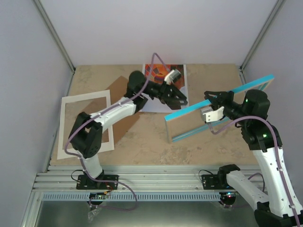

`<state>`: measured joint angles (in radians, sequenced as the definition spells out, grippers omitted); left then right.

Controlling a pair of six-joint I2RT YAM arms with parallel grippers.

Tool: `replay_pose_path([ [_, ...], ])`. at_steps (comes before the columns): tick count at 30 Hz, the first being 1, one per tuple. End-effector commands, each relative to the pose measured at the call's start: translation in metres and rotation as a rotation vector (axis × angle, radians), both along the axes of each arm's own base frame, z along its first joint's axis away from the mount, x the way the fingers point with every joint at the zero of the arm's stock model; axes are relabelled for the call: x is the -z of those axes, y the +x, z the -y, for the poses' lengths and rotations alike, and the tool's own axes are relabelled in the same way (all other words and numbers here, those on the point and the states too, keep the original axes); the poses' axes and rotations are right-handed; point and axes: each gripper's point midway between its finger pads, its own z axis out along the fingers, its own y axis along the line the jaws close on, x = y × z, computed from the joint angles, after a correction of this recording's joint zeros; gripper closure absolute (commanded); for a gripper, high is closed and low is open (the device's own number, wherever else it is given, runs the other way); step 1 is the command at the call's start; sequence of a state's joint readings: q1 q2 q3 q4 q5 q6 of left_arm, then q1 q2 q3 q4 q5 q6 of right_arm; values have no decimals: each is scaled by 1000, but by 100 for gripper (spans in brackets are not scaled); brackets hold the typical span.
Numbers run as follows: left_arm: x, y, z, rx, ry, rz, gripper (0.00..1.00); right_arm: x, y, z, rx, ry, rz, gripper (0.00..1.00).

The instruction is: Put the photo into the frame

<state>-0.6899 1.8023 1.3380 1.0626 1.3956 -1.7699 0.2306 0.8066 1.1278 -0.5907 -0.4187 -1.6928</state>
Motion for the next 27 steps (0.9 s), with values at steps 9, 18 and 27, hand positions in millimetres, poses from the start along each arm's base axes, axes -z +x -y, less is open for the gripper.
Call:
replay_pose_path([
  [9, 16, 180, -99, -938, 546, 585, 1, 11, 15, 4, 152, 188, -358, 99],
  [18, 14, 209, -217, -1306, 891, 828, 1, 105, 69, -15, 301, 276, -886, 99],
  [27, 63, 196, -278, -1307, 1173, 955, 1, 176, 135, -43, 339, 335, -1112, 99],
])
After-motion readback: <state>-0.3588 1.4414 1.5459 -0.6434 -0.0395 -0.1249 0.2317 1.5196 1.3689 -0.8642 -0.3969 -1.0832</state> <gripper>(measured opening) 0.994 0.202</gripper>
